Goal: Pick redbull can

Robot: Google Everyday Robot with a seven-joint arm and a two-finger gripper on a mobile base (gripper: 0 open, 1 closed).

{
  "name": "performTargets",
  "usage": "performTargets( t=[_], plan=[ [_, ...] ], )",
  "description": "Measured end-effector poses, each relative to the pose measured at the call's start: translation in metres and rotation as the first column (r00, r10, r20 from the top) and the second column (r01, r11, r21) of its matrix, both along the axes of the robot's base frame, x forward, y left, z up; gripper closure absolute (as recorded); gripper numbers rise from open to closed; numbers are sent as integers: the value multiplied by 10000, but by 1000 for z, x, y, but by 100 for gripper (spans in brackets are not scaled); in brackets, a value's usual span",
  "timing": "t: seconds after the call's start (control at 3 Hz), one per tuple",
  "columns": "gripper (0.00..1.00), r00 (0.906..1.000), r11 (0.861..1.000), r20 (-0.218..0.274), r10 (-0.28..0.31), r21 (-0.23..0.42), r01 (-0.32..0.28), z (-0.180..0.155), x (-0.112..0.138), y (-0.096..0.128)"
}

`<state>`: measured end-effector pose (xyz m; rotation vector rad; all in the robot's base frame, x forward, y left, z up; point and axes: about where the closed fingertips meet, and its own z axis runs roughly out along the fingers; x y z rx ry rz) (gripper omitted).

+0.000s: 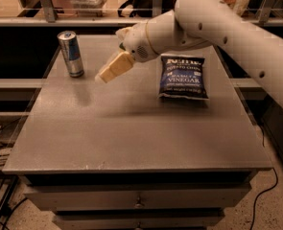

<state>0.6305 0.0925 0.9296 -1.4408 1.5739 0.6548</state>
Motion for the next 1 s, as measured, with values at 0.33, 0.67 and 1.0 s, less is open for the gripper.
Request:
performTargets(
  t=[0.33,0.67,1.0],
  plan=[
    [0,9998,9956,-169,123,929,-106,-5,17,25],
    [0,9986,9901,-294,437,1345,-394,-10,30,50],
    [0,9952,9858,-427,878,1473,-806,-15,39,77]
  ],
)
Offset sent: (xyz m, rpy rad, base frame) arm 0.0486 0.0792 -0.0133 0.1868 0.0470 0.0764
